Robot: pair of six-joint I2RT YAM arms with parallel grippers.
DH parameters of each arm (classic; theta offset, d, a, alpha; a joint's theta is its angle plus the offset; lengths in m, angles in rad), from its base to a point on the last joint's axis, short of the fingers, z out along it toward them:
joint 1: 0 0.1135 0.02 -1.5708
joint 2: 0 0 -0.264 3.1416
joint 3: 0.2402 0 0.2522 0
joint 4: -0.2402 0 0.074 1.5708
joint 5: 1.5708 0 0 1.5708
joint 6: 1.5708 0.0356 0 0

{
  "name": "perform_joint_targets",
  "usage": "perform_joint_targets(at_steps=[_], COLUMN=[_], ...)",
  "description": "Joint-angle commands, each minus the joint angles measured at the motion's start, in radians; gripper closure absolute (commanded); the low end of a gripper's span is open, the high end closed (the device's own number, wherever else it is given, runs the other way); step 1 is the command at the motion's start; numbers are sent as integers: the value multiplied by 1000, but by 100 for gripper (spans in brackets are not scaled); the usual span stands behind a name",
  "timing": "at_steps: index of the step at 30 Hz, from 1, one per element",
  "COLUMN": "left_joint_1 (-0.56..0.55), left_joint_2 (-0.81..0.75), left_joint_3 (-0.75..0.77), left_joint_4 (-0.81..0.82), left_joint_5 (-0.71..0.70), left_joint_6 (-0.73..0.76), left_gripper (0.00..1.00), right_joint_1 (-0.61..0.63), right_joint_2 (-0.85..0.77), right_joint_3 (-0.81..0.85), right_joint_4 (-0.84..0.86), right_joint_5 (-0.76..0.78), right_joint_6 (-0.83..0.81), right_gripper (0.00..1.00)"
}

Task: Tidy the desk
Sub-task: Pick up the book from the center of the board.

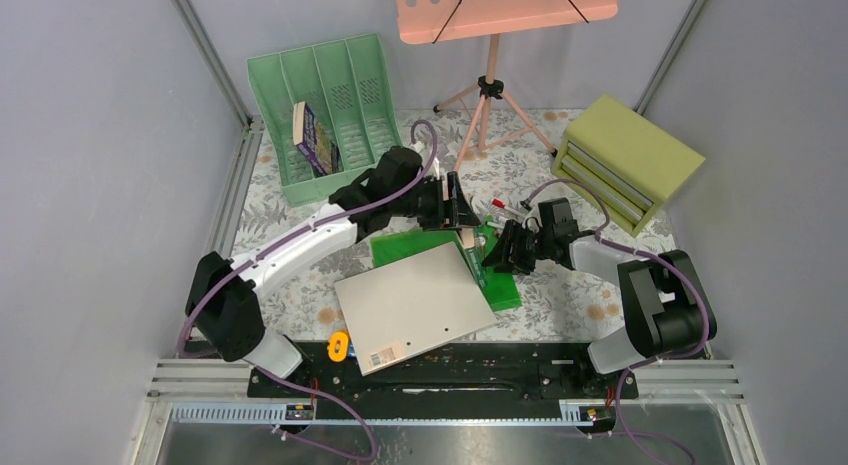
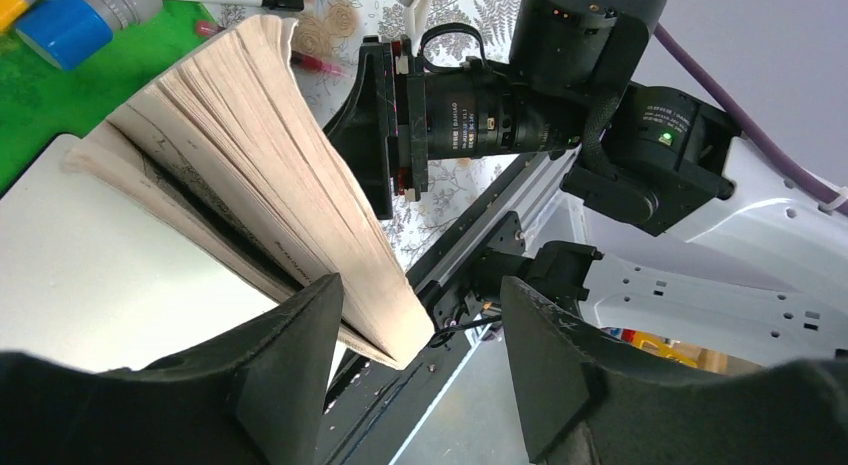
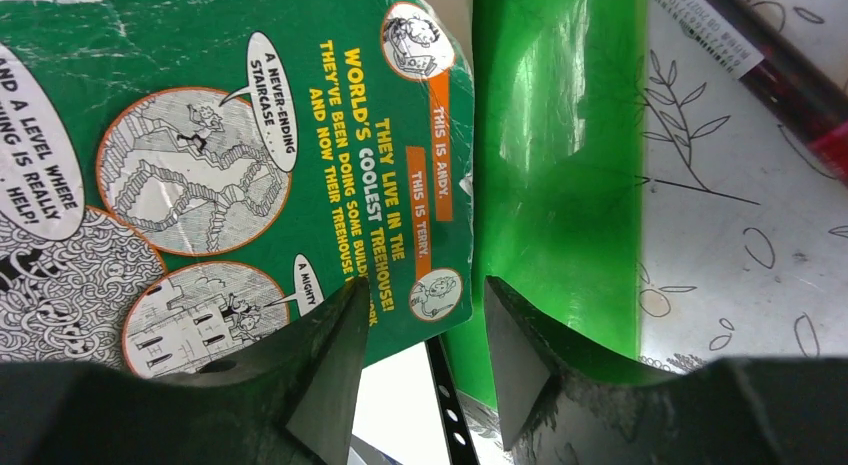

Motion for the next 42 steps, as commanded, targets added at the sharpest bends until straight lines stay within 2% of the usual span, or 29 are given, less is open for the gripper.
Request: perform_joint_targets(at_steps=[1,16,22,30,32,38,42], left_joint_1=[-25,-68,-68,-62,-54,-49,-49], left_joint_2=[48,224,217,168,153,61,1], left_joint_3=[129,333,377,409,415,415,357], left_joint_4=[-171,-182,-196,-210,-239,-366,-381], left_joint_5=[-67,45,41,6,-17,-241,-325], left_joint_6=[90,104,97,112,124,179,178], left_gripper=[40,40,38,35,35,29,27], right_joint_1=[-3,-35,-65,-75,-77,-80,-80], right_joint_2=[-38,-65,-116,-97,-96,-96,-89], right_joint_3=[-11,-46,-96,-95,-96,-100,-96], right_joint_4=[51,74,106,124,126,130,133], right_joint_5=[-68,-56,-39,-65,-67,-69,-75], right_joint_6=[19,43,69,74,73,75,77], right_gripper=[46,40,36,34,33,31,30])
